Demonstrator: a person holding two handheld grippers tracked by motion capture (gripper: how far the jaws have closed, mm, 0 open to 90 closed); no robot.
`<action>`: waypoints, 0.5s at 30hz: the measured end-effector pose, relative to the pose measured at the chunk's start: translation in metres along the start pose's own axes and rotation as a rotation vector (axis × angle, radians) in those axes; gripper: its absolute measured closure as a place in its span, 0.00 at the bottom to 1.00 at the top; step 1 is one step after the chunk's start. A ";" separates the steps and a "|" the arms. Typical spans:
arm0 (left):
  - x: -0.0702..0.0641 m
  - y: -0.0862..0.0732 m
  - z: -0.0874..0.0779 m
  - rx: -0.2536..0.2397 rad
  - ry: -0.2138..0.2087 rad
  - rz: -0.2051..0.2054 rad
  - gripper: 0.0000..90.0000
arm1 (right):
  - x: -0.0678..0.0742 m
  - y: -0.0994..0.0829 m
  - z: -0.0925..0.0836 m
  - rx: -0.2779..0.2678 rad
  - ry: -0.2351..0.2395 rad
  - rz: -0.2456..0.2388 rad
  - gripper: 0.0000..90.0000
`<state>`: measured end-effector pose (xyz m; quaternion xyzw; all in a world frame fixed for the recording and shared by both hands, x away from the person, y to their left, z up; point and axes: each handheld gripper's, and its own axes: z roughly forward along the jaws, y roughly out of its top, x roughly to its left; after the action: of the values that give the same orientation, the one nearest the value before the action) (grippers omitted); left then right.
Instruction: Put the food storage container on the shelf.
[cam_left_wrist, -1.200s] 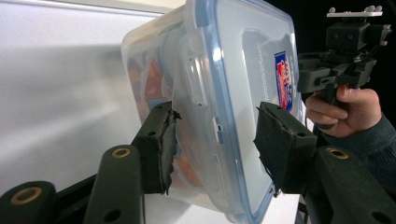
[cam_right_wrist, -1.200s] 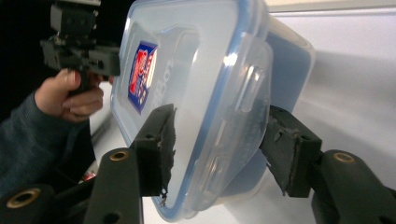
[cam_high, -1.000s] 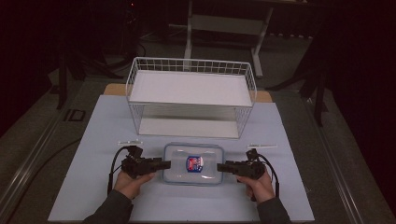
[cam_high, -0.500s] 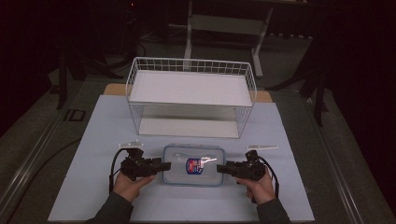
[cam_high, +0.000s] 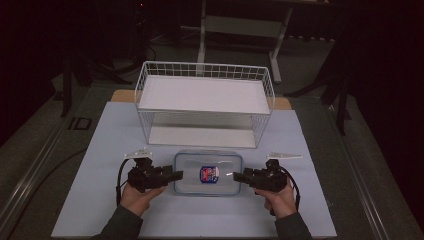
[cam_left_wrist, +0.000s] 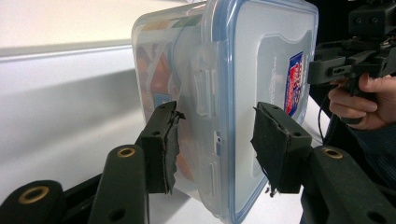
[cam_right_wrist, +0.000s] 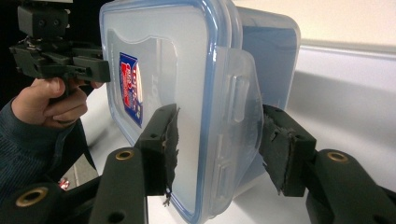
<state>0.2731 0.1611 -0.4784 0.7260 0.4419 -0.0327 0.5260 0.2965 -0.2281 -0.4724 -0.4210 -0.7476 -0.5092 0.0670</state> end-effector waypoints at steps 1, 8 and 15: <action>-0.001 0.001 0.000 -0.005 0.000 0.005 0.57 | 0.001 0.002 -0.002 -0.008 0.000 -0.007 0.54; -0.006 0.005 -0.005 -0.023 0.006 0.027 0.57 | 0.005 0.006 -0.005 -0.026 -0.002 -0.029 0.54; -0.008 0.010 -0.011 -0.044 0.010 0.045 0.57 | 0.011 0.010 -0.006 -0.047 0.000 -0.047 0.54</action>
<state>0.2706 0.1643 -0.4617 0.7243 0.4286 -0.0073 0.5401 0.2941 -0.2257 -0.4567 -0.4047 -0.7451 -0.5282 0.0449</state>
